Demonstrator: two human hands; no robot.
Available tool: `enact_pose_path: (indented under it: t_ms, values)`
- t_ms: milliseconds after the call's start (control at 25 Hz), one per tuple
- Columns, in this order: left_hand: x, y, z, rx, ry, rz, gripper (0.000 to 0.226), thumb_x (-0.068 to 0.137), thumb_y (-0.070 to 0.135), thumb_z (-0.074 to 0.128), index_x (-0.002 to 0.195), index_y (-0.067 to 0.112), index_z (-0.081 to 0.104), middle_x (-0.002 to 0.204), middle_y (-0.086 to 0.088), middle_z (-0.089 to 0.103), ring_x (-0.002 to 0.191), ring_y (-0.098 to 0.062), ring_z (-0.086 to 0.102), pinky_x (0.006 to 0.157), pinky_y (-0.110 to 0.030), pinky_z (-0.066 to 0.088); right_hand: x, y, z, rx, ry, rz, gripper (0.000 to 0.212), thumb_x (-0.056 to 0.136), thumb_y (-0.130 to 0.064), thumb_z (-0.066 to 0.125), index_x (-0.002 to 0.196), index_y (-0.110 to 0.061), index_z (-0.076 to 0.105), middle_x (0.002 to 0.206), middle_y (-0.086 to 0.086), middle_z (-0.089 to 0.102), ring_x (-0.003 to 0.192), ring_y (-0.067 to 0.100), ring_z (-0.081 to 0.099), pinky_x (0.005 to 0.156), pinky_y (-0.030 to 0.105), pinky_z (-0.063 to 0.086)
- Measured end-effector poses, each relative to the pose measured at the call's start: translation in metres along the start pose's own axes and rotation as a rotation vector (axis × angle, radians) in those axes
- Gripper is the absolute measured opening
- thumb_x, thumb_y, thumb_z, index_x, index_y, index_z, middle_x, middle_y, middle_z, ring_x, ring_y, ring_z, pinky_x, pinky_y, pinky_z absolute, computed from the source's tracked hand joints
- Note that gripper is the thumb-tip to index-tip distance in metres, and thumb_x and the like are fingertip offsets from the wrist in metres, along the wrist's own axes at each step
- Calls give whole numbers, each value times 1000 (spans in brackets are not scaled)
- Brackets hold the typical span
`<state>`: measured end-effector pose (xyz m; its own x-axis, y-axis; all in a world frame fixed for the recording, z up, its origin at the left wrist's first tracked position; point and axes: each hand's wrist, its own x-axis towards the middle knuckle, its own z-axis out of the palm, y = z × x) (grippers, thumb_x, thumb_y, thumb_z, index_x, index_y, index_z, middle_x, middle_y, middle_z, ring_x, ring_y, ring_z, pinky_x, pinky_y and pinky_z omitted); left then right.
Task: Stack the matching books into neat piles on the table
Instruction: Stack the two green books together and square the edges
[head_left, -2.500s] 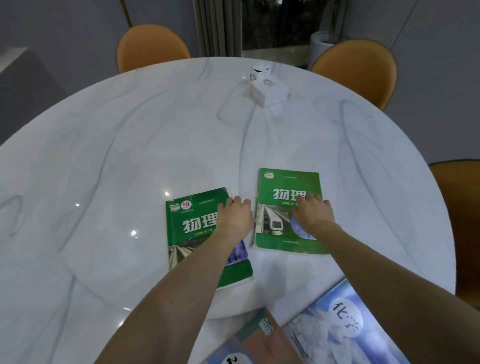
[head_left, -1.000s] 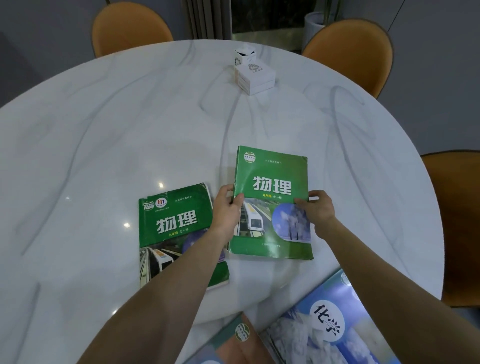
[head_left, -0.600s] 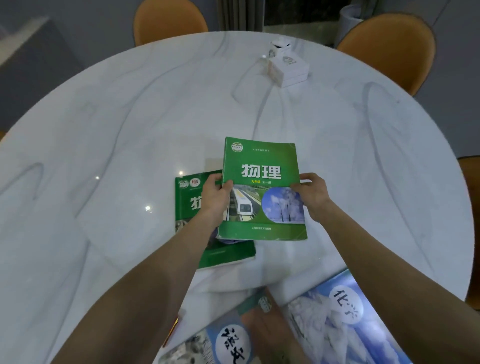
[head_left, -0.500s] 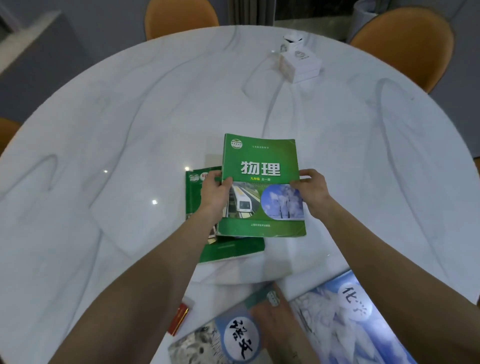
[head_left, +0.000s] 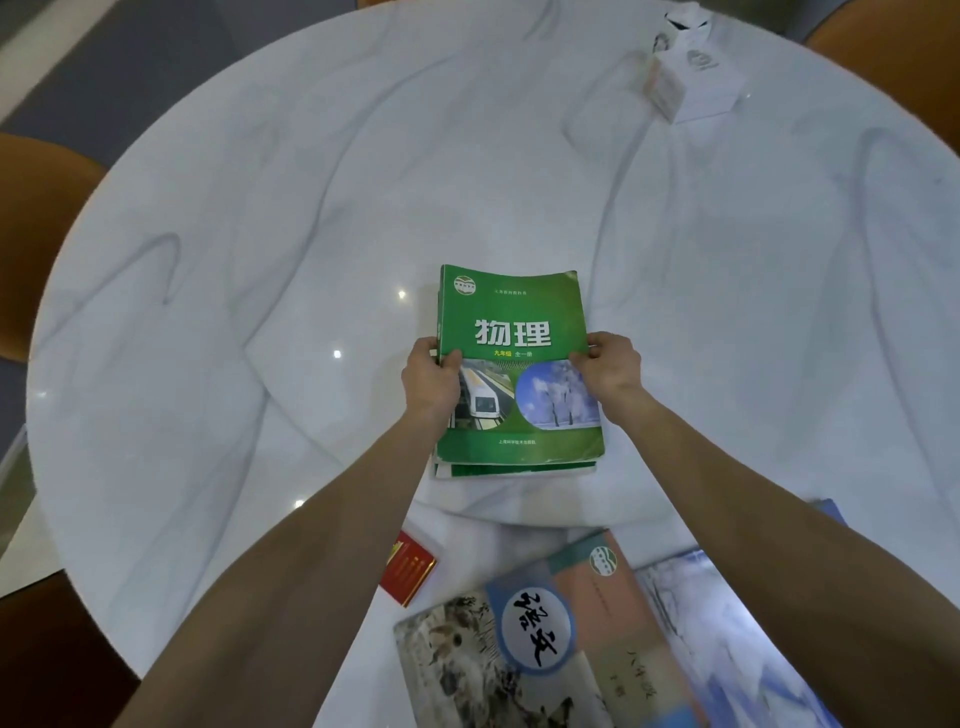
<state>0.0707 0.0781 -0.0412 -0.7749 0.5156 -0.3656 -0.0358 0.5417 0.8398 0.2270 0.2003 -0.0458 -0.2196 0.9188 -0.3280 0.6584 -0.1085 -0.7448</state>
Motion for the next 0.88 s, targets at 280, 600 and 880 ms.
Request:
enact_pose_path:
  t_ms: [280, 600, 880]
  values:
    - [-3, -6, 10, 200, 51, 89, 23, 95, 12, 49, 113, 1, 57, 111, -19, 66, 97, -33, 63, 81, -34, 49, 5, -4, 4, -248, -12, -68, 25, 91, -5, 47, 105, 5, 66, 108, 23, 68, 102, 36, 62, 83, 31, 48]
    - [0, -10, 12, 629, 44, 59, 32, 98, 24, 43, 114, -2, 54, 124, -21, 44, 116, -37, 40, 93, -45, 42, 8, -2, 7, -322, -74, -7, 24, 91, -8, 51, 101, 9, 65, 108, 25, 67, 102, 36, 62, 81, 33, 50]
    - [0, -13, 12, 669, 12, 73, 36, 100, 25, 37, 117, -3, 51, 124, -21, 44, 117, -36, 41, 93, -46, 42, 8, -2, 7, -312, -92, 10, 25, 91, -10, 53, 105, 8, 64, 109, 24, 67, 101, 35, 63, 82, 34, 52]
